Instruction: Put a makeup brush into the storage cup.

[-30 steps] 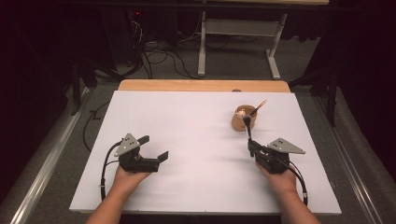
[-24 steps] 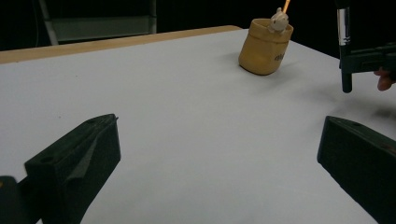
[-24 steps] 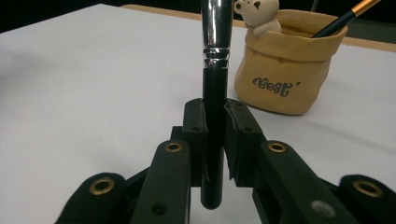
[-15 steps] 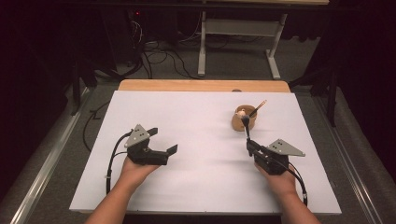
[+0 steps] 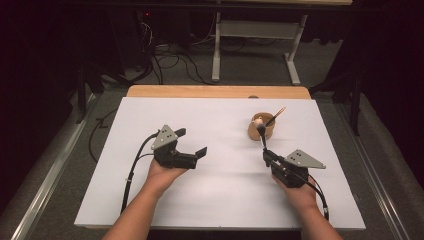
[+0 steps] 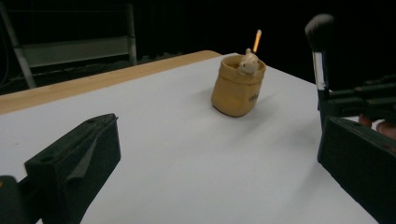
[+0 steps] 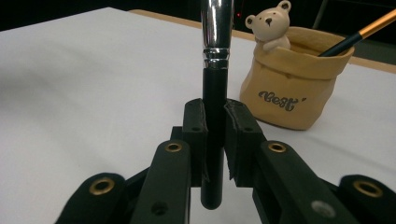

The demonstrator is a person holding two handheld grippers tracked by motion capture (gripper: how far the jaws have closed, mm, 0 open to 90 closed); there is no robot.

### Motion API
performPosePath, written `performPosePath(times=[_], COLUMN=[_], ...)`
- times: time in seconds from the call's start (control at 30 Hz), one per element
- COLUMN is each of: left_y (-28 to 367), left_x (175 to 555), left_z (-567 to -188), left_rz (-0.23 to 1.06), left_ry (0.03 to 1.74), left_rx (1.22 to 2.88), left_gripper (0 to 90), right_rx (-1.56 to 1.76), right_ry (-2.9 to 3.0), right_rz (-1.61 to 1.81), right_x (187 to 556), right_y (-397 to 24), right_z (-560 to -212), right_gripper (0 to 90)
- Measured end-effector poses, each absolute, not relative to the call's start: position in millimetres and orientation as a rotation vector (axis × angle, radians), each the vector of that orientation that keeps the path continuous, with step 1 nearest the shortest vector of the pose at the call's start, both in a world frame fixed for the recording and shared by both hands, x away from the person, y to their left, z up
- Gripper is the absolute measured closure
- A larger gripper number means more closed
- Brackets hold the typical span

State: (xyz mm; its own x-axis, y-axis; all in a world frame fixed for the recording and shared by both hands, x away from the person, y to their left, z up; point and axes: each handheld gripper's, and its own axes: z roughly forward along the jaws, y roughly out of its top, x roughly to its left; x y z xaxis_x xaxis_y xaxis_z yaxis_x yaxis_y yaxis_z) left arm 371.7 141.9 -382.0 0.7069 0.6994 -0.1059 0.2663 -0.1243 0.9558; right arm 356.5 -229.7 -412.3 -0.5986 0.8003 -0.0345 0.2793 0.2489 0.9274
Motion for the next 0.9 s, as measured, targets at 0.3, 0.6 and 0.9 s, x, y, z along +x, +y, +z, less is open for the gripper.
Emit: performPosePath(times=[0.3,0.6,0.9], left_y=[140.3,140.1,142.4], left_x=[361.9,362.7,362.9], left_z=[-389.3,-391.9,-391.8], left_rz=[0.43,0.423,0.412], left_ry=[0.775,0.785,0.789], left_rx=[1.716,1.704,1.685], left_gripper=[0.2,0.2,0.3], right_rx=[0.987,0.922,0.883], right_ry=[1.995,2.009,2.01], right_rz=[1.355,1.362,1.371], right_x=[358.5,367.2,375.1], right_y=[-225.0,-205.6,-180.5], right_z=[-408.2,-400.8,-391.3], right_gripper=[81.9,81.8,81.8])
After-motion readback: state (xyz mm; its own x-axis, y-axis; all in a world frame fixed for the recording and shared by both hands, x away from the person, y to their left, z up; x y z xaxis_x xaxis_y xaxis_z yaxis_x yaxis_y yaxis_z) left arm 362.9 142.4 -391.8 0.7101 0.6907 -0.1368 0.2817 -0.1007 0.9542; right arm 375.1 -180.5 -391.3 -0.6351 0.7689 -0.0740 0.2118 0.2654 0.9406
